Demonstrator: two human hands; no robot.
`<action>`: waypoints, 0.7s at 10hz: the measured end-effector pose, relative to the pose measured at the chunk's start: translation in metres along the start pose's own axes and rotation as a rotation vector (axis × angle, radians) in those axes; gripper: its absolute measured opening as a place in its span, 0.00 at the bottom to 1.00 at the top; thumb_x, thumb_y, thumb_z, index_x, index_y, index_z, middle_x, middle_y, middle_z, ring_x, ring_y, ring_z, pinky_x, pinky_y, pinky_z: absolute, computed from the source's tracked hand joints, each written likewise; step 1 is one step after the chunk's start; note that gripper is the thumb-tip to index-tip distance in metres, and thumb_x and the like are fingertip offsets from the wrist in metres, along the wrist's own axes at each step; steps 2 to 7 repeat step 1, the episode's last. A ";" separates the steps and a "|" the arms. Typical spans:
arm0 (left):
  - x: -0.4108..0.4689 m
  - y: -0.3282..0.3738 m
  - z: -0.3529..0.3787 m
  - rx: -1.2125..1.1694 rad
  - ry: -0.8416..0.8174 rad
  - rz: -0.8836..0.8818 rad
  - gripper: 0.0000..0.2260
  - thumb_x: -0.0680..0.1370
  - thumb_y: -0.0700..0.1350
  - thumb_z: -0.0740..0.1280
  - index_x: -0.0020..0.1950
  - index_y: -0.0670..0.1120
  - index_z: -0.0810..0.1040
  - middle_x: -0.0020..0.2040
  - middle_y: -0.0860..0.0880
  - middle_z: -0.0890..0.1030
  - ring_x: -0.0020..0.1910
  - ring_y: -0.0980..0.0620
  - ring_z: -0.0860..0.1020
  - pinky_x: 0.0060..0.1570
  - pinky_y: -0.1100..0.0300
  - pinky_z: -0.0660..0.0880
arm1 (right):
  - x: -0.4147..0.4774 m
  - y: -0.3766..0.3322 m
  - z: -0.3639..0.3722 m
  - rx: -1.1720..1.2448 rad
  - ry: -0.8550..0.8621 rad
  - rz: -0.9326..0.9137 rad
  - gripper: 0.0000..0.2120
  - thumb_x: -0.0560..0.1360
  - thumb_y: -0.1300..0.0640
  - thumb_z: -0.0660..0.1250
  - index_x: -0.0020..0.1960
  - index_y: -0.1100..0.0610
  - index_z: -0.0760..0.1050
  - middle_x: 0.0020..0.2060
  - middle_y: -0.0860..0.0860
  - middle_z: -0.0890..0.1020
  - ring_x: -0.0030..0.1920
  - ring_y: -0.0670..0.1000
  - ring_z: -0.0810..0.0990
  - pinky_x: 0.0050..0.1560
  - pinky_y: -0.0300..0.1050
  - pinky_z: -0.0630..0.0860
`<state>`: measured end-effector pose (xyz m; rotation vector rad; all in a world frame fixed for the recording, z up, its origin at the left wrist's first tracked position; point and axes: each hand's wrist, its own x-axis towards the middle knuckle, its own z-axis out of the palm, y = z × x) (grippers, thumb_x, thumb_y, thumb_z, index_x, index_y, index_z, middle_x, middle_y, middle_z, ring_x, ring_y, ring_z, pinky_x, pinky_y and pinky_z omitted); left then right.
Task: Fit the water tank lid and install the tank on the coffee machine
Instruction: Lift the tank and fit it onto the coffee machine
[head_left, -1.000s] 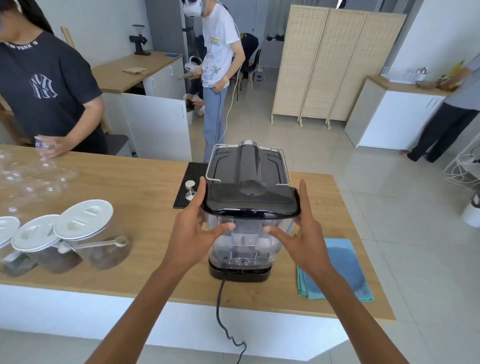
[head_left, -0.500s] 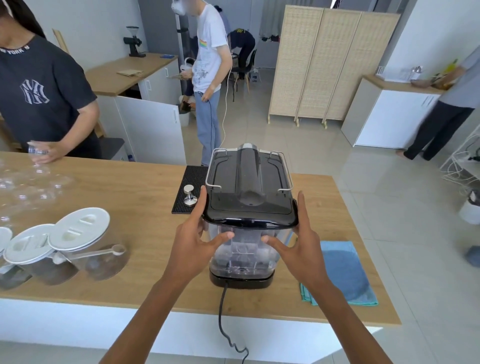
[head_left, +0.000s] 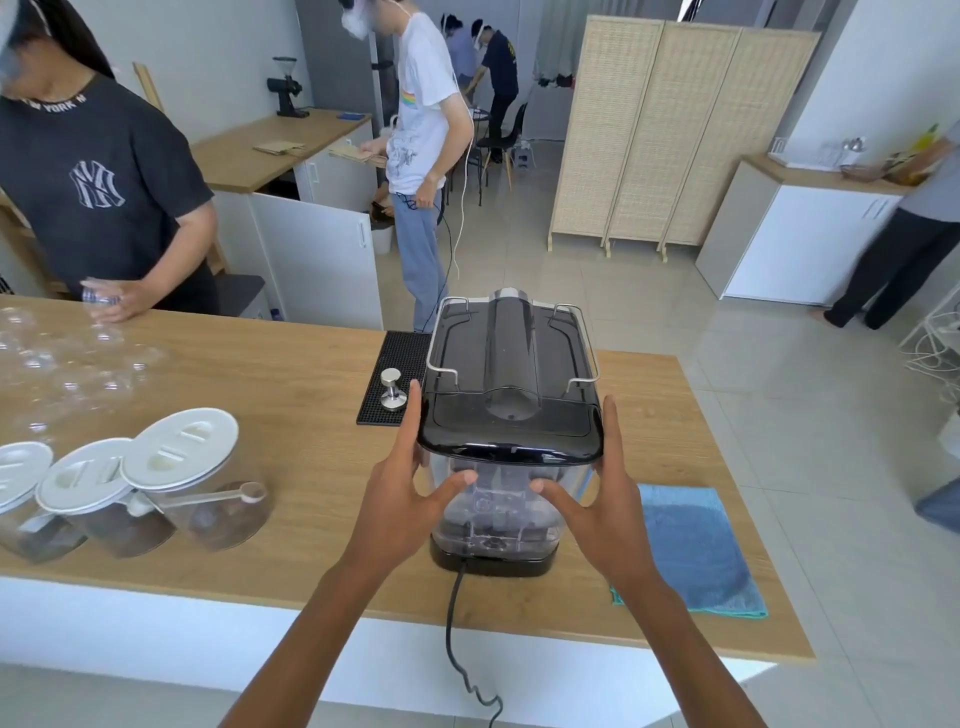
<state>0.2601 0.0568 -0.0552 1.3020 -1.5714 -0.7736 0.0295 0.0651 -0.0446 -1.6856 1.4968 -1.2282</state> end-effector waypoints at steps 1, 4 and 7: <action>-0.004 -0.003 0.003 -0.056 -0.010 -0.036 0.50 0.72 0.60 0.73 0.79 0.67 0.38 0.67 0.54 0.76 0.67 0.54 0.74 0.68 0.56 0.67 | 0.001 0.005 0.000 0.003 0.029 -0.006 0.54 0.69 0.39 0.74 0.80 0.38 0.40 0.81 0.42 0.55 0.79 0.47 0.58 0.76 0.52 0.62; -0.004 -0.003 0.003 -0.056 -0.010 -0.036 0.50 0.72 0.60 0.73 0.79 0.67 0.38 0.67 0.54 0.76 0.67 0.54 0.74 0.68 0.56 0.67 | 0.001 0.005 0.000 0.003 0.029 -0.006 0.54 0.69 0.39 0.74 0.80 0.38 0.40 0.81 0.42 0.55 0.79 0.47 0.58 0.76 0.52 0.62; -0.004 -0.003 0.003 -0.056 -0.010 -0.036 0.50 0.72 0.60 0.73 0.79 0.67 0.38 0.67 0.54 0.76 0.67 0.54 0.74 0.68 0.56 0.67 | 0.001 0.005 0.000 0.003 0.029 -0.006 0.54 0.69 0.39 0.74 0.80 0.38 0.40 0.81 0.42 0.55 0.79 0.47 0.58 0.76 0.52 0.62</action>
